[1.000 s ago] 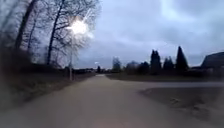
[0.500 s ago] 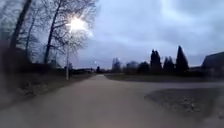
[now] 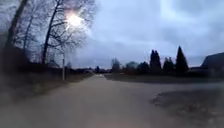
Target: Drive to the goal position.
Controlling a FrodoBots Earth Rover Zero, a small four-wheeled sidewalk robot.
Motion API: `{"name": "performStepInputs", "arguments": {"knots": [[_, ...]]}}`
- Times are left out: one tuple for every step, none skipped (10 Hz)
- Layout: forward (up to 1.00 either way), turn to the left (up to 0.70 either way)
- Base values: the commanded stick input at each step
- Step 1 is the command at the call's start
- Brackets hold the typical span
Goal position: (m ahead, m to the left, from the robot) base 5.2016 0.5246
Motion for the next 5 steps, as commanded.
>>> {"name": "performStepInputs", "arguments": {"knots": [[1.0, 0.04], [1.0, 0.04], [1.0, 0.04], [1.0, 0.04], [1.0, 0.04]]}}
